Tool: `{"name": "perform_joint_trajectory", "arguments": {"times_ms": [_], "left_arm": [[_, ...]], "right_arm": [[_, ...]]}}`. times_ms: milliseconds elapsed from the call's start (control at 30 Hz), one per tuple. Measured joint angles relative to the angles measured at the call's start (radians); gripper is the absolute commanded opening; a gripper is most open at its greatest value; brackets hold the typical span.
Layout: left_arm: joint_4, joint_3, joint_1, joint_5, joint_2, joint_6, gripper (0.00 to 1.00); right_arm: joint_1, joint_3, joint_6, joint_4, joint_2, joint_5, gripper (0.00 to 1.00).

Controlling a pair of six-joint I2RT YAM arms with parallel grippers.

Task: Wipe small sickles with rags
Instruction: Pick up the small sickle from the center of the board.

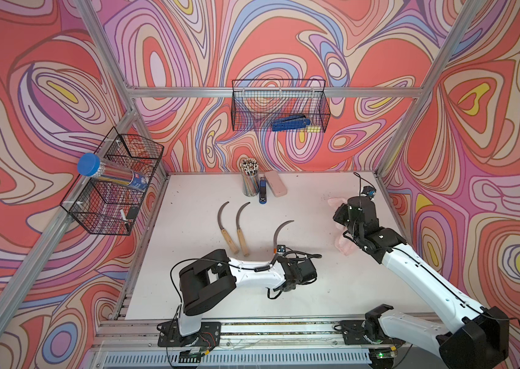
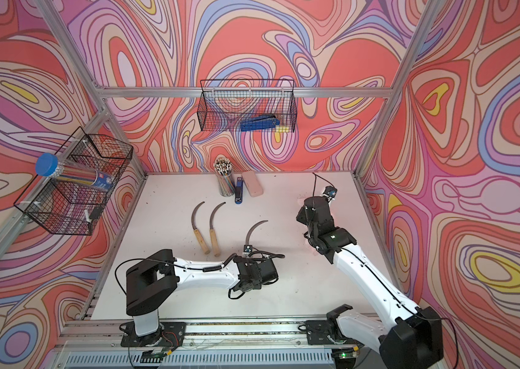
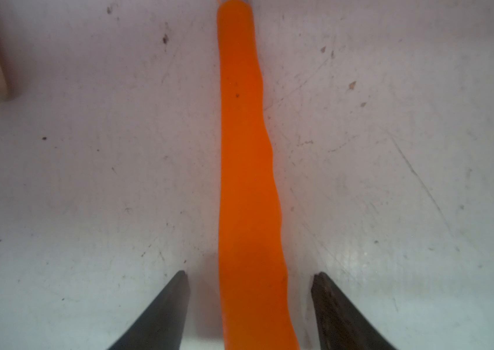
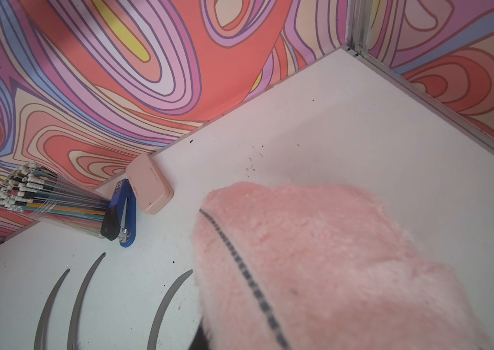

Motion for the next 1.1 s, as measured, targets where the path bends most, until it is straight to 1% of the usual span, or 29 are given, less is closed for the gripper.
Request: {"name": "perform_joint_trajectory", "arguments": {"times_ms": [100, 267, 567, 733, 900, 1100], "left_arm": [[0.014, -0.008, 0.000, 0.002, 0.000, -0.007, 0.58], [0.027, -0.016, -0.005, -0.003, -0.003, -0.023, 0.56], [0.045, -0.045, -0.076, -0.093, -0.003, -0.072, 0.55], [0.090, -0.080, -0.090, -0.130, -0.013, -0.096, 0.53], [0.101, -0.092, -0.093, -0.157, -0.016, -0.104, 0.54], [0.100, -0.091, -0.092, -0.164, -0.015, -0.106, 0.54]], "right_arm": [[0.000, 0.000, 0.000, 0.000, 0.000, -0.001, 0.00], [0.000, 0.000, 0.000, 0.000, 0.000, -0.001, 0.00], [0.000, 0.000, 0.000, 0.000, 0.000, -0.001, 0.00], [0.000, 0.000, 0.000, 0.000, 0.000, -0.002, 0.00], [0.000, 0.000, 0.000, 0.000, 0.002, -0.003, 0.00], [0.000, 0.000, 0.000, 0.000, 0.004, -0.004, 0.00]]}}
